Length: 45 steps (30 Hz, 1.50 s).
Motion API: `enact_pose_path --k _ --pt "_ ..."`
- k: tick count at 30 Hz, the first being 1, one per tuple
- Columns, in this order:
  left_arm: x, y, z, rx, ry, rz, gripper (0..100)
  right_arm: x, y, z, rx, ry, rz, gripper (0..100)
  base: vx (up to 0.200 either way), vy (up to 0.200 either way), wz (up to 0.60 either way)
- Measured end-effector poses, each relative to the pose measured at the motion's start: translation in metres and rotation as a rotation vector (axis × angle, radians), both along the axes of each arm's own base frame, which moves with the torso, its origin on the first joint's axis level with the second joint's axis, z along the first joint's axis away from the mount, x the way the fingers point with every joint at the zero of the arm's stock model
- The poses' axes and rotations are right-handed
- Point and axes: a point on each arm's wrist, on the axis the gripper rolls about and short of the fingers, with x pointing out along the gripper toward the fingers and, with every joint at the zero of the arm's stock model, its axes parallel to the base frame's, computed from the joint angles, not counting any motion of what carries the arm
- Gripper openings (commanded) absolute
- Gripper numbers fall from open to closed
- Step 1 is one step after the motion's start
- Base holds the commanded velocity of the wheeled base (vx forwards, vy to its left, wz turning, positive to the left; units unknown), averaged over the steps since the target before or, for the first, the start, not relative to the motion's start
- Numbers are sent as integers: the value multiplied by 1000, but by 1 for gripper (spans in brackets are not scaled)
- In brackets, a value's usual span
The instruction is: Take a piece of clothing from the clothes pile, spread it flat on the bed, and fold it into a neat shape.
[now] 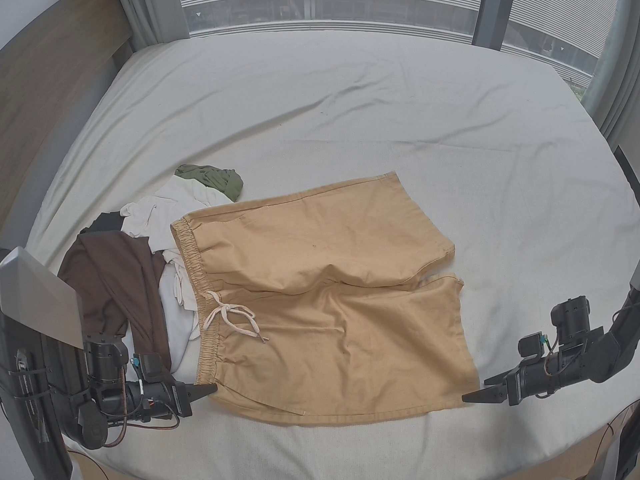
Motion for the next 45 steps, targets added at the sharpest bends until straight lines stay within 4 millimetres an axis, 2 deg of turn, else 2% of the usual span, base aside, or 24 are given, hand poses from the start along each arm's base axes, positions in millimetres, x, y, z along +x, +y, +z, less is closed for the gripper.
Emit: enact_pose_path --k 14,15,25,45 --pt "0 -1 0 0 -1 -3 0 5 9 -8 -1 -10 28 100 0 0 0" --pt "0 -1 0 0 -1 -3 0 6 9 -8 0 -14 30 0 0 0 0" --pt "0 -1 0 1 -2 -4 0 5 11 -17 -1 20 35 0 0 0 0" --pt "-10 3 4 -25 46 -17 0 -8 11 -17 -9 72 43 0 0 0 0"
